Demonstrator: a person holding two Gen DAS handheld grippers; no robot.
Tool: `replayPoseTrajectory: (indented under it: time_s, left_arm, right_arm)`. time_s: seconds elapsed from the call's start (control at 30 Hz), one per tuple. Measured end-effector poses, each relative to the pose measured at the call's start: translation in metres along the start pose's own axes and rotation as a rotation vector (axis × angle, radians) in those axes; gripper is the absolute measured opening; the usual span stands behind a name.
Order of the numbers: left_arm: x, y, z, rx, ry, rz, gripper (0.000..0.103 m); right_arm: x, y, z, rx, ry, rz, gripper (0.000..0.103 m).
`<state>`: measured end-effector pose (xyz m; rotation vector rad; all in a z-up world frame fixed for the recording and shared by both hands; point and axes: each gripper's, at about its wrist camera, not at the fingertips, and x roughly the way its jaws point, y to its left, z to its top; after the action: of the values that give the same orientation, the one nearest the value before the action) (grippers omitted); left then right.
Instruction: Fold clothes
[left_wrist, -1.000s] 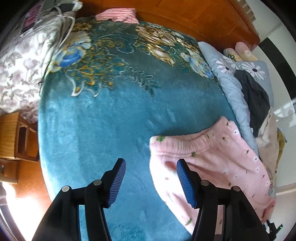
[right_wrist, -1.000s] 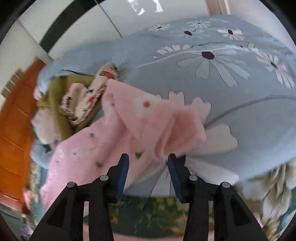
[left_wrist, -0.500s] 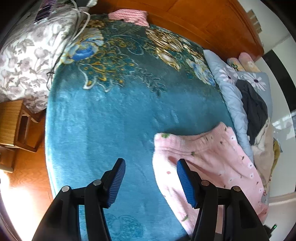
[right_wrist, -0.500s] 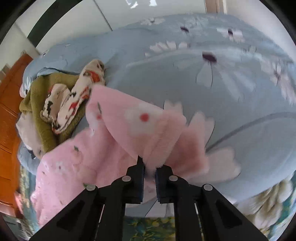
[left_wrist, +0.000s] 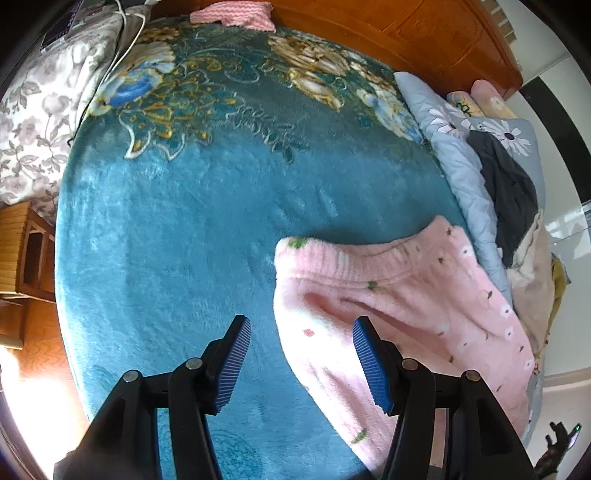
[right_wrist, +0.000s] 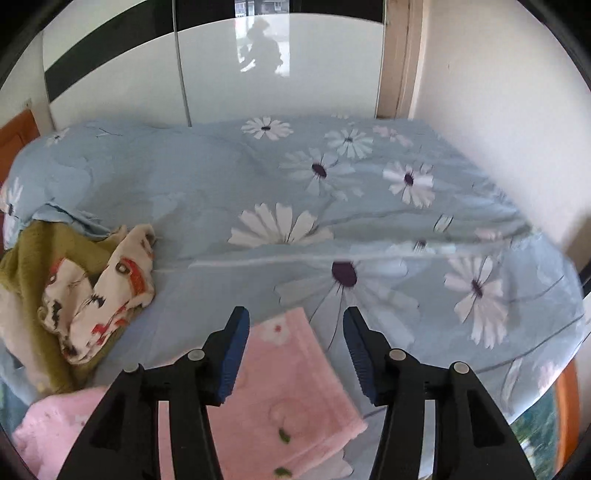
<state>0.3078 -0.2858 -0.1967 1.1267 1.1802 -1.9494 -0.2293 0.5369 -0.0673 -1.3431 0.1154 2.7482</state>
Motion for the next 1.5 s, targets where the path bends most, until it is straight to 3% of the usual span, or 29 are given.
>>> replayPoseTrajectory:
  time_s: [0.27, 0.53, 0.67, 0.83, 0.9, 1.03, 1.27, 1.33, 1.43, 1.5]
  left_arm:
    - [0.012, 0.015, -0.007, -0.067, 0.021, 0.028, 0.062]
    - [0.011, 0.024, -0.011, -0.114, 0.016, 0.011, 0.062]
    - [0.016, 0.024, -0.017, -0.11, 0.036, 0.005, 0.062]
    - [0.012, 0.027, -0.017, -0.119, 0.031, -0.015, 0.062]
    - [0.009, 0.03, -0.017, -0.126, 0.028, -0.02, 0.063]
    - [0.01, 0.034, -0.018, -0.131, 0.035, -0.02, 0.063]
    - [0.012, 0.031, -0.017, -0.126, 0.038, -0.042, 0.063]
    - [0.014, 0.029, -0.015, -0.124, 0.038, -0.051, 0.063]
    - [0.021, 0.027, -0.012, -0.118, 0.053, -0.055, 0.064]
    - [0.027, 0.026, -0.01, -0.114, 0.066, -0.056, 0.064]
  right_arm:
    - [0.045, -0.069, -0.1, 0.406, 0.225, 0.184, 0.054]
    - [0.055, -0.077, -0.119, 0.687, 0.261, 0.35, 0.052]
    - [0.053, -0.071, -0.119, 0.721, 0.277, 0.357, 0.009]
    - [0.03, -0.072, -0.109, 0.654, 0.211, 0.316, 0.006]
    - [0.023, -0.078, -0.108, 0.624, 0.188, 0.29, 0.006]
    - [0.037, -0.089, -0.12, 0.626, 0.244, 0.231, 0.005]
    - [0.03, -0.096, -0.125, 0.631, 0.242, 0.289, 0.009]
    - [0.016, -0.1, -0.121, 0.617, 0.222, 0.305, 0.017]
    - [-0.007, -0.11, -0.125, 0.594, 0.2, 0.35, 0.038]
    - [-0.024, -0.12, -0.138, 0.562, 0.208, 0.373, 0.041]
